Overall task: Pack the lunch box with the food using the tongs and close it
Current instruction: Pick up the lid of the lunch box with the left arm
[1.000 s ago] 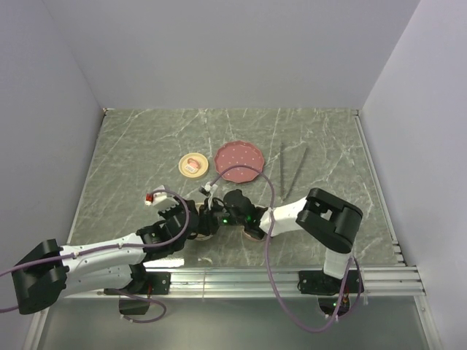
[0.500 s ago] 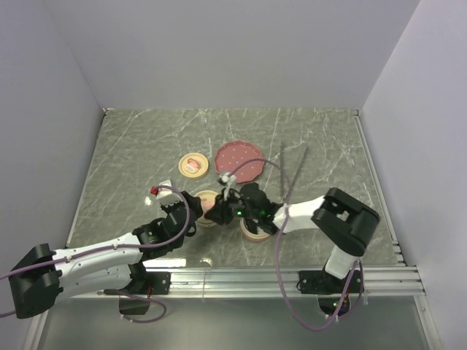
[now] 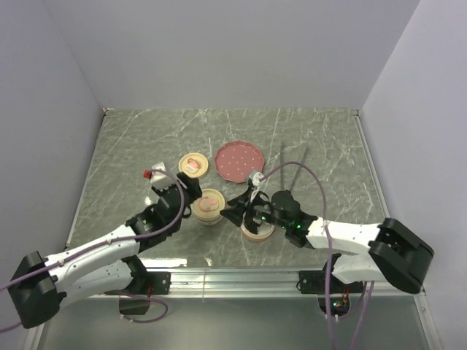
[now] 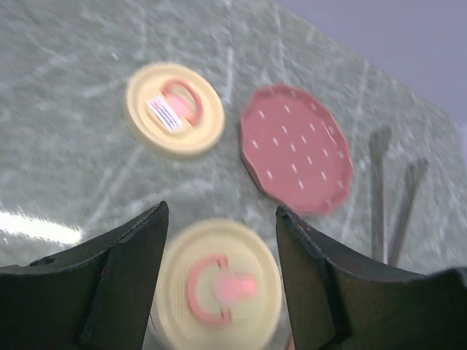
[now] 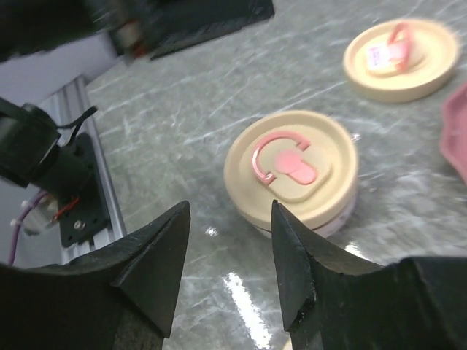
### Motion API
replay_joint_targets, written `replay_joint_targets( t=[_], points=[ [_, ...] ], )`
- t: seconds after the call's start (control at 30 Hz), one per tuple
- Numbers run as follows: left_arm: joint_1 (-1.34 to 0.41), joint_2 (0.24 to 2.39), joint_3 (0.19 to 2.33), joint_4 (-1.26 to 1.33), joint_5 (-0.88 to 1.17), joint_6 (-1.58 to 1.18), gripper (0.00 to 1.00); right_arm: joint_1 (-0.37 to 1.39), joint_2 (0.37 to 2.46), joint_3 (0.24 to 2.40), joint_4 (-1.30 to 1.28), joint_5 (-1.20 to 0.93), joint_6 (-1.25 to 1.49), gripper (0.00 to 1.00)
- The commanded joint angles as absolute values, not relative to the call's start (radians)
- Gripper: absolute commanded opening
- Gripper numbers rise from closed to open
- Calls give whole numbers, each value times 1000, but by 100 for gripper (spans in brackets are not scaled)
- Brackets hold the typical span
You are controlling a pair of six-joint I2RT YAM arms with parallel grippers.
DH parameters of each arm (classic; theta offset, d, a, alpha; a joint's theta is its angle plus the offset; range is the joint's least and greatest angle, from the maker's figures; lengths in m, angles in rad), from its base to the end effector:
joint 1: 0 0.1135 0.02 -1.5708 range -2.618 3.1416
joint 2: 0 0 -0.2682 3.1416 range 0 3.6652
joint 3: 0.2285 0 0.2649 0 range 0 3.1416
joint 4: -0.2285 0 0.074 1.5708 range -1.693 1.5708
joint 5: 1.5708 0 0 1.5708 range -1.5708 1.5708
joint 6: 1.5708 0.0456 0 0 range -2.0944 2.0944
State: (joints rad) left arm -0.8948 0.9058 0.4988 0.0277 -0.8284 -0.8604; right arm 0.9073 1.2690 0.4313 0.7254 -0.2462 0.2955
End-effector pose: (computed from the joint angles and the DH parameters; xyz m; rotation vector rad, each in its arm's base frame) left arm 0.1592 -0.1448 0.2387 -0.4964 1.7767 -0.4252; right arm 0.1606 0.2235 0.2048 -0.7297 1.6518 1.0905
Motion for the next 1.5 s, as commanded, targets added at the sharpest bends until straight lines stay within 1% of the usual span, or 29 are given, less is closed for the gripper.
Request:
replay_joint_targets(
  t=[0.0,0.03,0.13,0.17,0.2,0.27,0.4,0.47,0.6,0.8,1.0,1.1,1.27,1.37,1.47],
  points=[
    [-731,990,602,69,-664,-784,67,910,1143,413,686,-129,242,56],
    [-656,1020,624,74,-625,-776,67,907,1122,405,674,-112,236,57],
    [-580,1176,715,98,-542,-746,66,885,1046,379,640,-61,232,57],
    [-569,1224,745,97,-532,-736,65,873,1034,365,640,-63,236,58],
    [-560,1324,814,75,-523,-732,65,861,1014,357,643,-64,239,58],
    [-549,1456,909,61,-497,-732,63,824,999,341,649,-75,248,58],
    [-543,1565,974,112,-462,-744,61,792,954,313,652,-89,252,58],
    [-537,1616,1023,85,-468,-761,62,778,939,299,646,-95,253,58],
    [-532,1670,1065,43,-479,-795,61,759,910,270,650,-101,259,58],
    [-528,1716,1091,3,-518,-851,61,726,931,261,664,-139,267,58],
    [-528,1666,1037,-26,-555,-917,62,700,957,259,678,-163,276,58],
    [-528,1652,1017,-21,-554,-925,62,684,966,256,689,-182,284,58],
    [-503,1726,1097,-95,-515,-928,61,675,954,244,696,-202,295,58],
    [-500,1738,1112,-107,-523,-937,61,673,934,233,699,-206,296,58],
    [-477,1752,1123,-109,-480,-937,61,666,924,229,695,-212,296,58]
  ],
)
